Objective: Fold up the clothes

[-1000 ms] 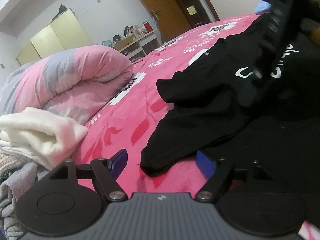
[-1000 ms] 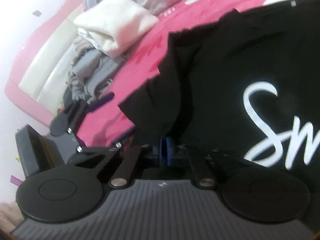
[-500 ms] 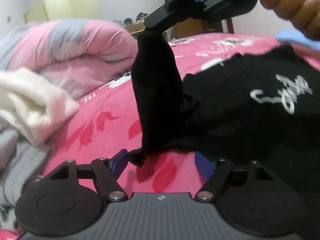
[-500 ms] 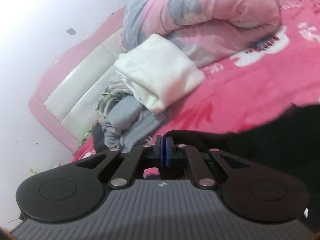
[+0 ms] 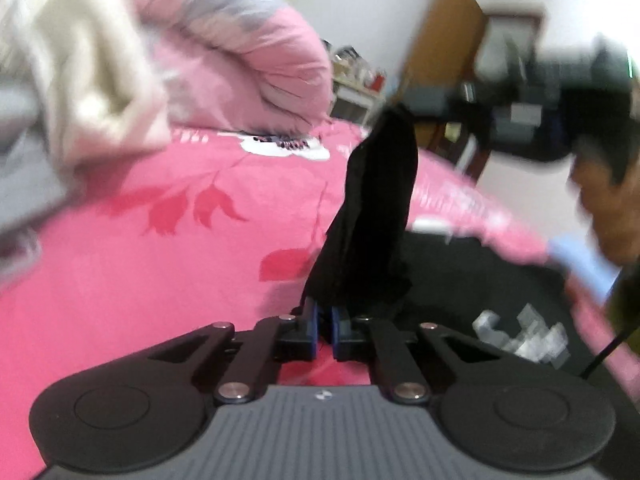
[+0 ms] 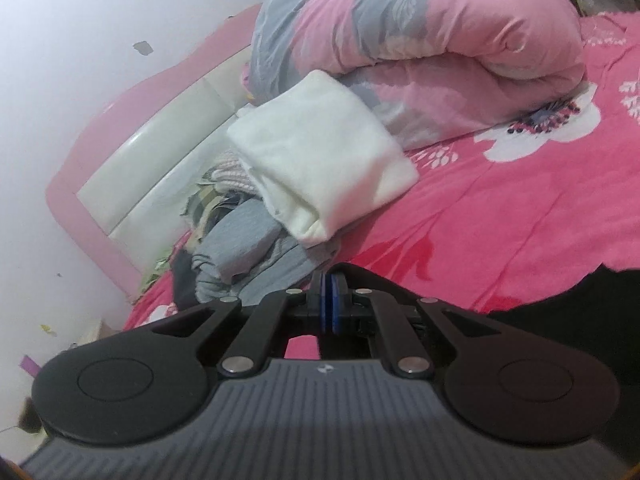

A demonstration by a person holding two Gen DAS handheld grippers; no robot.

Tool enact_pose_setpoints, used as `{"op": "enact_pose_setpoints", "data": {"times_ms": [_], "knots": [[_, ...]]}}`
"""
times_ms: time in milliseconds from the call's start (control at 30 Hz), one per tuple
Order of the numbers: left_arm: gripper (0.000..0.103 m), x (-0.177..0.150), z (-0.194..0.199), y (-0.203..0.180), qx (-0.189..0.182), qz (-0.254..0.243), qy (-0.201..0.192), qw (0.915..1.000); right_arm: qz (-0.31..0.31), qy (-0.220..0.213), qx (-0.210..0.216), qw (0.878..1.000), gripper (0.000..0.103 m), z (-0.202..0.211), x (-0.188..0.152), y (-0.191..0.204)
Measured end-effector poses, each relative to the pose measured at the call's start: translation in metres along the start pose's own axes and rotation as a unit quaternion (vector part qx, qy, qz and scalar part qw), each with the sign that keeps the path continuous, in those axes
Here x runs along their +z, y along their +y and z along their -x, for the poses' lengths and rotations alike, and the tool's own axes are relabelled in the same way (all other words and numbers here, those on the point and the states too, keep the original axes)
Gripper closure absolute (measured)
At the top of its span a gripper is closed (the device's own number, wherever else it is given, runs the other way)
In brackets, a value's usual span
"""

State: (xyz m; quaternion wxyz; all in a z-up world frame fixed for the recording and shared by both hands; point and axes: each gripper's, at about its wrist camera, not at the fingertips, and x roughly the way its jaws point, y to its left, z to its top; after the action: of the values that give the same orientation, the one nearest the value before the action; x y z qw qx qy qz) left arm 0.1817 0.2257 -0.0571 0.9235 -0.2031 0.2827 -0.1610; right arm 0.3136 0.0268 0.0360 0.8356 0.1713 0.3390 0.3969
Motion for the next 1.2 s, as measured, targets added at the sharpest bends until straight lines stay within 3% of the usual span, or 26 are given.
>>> {"op": "enact_pose_setpoints", "data": {"times_ms": [67,167,233,367,500,600,667,733,767,833,933,1067,1200], "knots": [[0.097,-0.001,0.015,0.020,-0.043,0.103,-0.008,0.9937,0.007,-0.004,-0.002,1.000,0.101,-0.006,0.003,0.001],[0.097,-0.011,0.033,0.047,-0.078,0.222,-0.025,0.9715,0.023,-0.003,0.001,1.000,0.101,-0.026,0.003,0.005],[0.097,-0.025,0.039,0.062,-0.080,0.271,-0.032,0.9587,0.037,0.010,0.006,0.999,0.101,-0.050,-0.003,0.008],[0.098,-0.046,0.034,0.081,-0.070,0.314,-0.014,0.9467,0.061,0.045,0.014,0.997,0.101,-0.106,-0.020,0.009],[0.097,-0.047,0.031,0.082,-0.071,0.300,-0.009,0.9511,0.095,0.093,0.008,0.991,0.098,-0.161,-0.043,0.003],[0.097,-0.047,0.030,0.084,-0.072,0.296,-0.005,0.9524,0.089,0.154,0.012,0.984,0.094,-0.180,-0.046,-0.006],[0.097,-0.046,0.028,0.085,-0.073,0.297,-0.004,0.9521,0.085,0.150,0.025,0.985,0.079,-0.164,-0.035,-0.009],[0.097,-0.046,0.027,0.086,-0.071,0.296,-0.003,0.9525,0.089,0.113,0.035,0.989,0.054,-0.134,-0.019,-0.014],[0.097,-0.045,0.027,0.086,-0.069,0.294,-0.002,0.9532,0.100,0.096,0.020,0.990,0.051,-0.119,-0.012,-0.017],[0.097,-0.045,0.028,0.084,-0.064,0.289,-0.001,0.9552,0.123,0.063,-0.012,0.990,0.050,-0.090,0.002,-0.024],[0.097,-0.044,0.028,0.082,-0.056,0.284,-0.002,0.9571,0.159,0.090,-0.073,0.981,0.050,-0.088,0.005,-0.033],[0.097,-0.043,0.028,0.079,-0.046,0.274,-0.005,0.9605,0.211,0.152,-0.073,0.963,0.052,-0.119,-0.012,-0.029],[0.097,-0.041,0.026,0.078,-0.043,0.268,-0.005,0.9624,0.251,0.165,-0.046,0.953,0.057,-0.151,-0.020,-0.012]]}}
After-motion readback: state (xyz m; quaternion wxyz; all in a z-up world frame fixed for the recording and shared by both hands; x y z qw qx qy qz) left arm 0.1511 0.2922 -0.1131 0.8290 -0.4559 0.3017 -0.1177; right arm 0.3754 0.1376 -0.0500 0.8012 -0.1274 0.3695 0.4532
